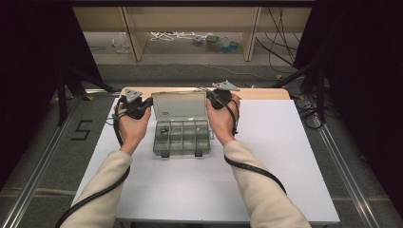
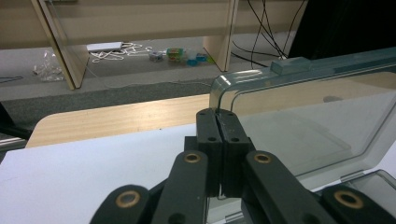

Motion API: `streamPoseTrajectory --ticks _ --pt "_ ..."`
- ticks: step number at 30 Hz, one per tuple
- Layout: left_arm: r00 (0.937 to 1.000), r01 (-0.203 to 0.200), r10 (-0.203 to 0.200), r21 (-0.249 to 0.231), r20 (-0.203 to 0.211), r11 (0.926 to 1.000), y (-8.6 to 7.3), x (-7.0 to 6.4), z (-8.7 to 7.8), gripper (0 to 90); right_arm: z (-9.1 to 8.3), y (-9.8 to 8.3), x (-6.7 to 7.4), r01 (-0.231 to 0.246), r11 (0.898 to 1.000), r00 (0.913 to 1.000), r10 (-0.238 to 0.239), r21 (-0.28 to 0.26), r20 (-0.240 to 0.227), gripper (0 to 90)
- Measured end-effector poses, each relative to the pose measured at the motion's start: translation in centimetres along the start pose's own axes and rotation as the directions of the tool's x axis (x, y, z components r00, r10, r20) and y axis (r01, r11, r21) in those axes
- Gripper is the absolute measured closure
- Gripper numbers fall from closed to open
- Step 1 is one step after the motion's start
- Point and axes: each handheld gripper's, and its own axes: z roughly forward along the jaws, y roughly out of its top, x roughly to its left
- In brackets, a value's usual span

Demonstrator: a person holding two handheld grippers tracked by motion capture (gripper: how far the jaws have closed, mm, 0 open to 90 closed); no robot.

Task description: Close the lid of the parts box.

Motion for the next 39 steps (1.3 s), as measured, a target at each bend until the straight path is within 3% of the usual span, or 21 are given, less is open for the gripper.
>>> streamPoseTrajectory --ticks 13,31,39 --pt "0.9997 -0.023 0.023 -0.025 0.001 0.9994 -0.7 -0.3 -0.9 88.9 -1.1 -0.6 0.3 0.026 1.0 0.9996 -0.026 -0.01 -0.006 88.2" --pt "0.9997 -0.023 0.023 -0.048 0.001 0.9986 -1.7 -0.7 -1.9 88.8 -2.4 -1.4 0.6 0.012 1.0 0.9996 -0.013 -0.025 -0.026 88.3" --pt "0.9989 -0.046 0.046 -0.052 -0.007 0.9976 -2.0 -1.0 -2.3 88.8 -2.8 -1.9 0.6 0.008 0.999 0.9995 -0.009 -0.039 -0.03 88.4"
